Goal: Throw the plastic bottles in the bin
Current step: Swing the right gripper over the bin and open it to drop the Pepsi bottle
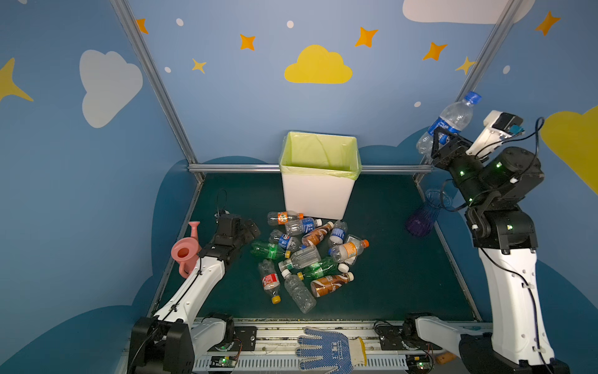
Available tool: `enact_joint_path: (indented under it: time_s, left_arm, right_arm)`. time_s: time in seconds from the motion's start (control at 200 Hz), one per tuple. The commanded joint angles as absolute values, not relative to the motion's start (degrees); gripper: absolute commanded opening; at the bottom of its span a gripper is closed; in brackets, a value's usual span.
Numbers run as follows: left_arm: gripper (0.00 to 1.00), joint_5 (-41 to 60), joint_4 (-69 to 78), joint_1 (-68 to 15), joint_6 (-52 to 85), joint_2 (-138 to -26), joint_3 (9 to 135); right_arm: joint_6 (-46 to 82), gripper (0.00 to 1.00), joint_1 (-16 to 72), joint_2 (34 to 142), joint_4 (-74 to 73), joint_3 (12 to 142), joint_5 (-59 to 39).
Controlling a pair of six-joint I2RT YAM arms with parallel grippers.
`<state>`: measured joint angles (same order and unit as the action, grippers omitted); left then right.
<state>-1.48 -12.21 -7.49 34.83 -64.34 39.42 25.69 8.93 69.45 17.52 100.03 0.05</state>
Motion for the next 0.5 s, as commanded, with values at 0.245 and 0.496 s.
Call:
enact_joint_path:
  time_s: [0.245, 0.496]
  left_arm:
    - [1.0, 1.33, -12.86, -7.21, 36.43, -65.72, 39.81]
    - [1.0, 1.3, -12.31, -7.23, 36.85, -64.36, 37.84]
  right_arm:
    - [16.85, 0.77, 23.81, 110.09, 44.26, 140.48, -11.25]
    - [15.46, 0.95, 23.73, 92.59, 31.54, 123.83, -1.05]
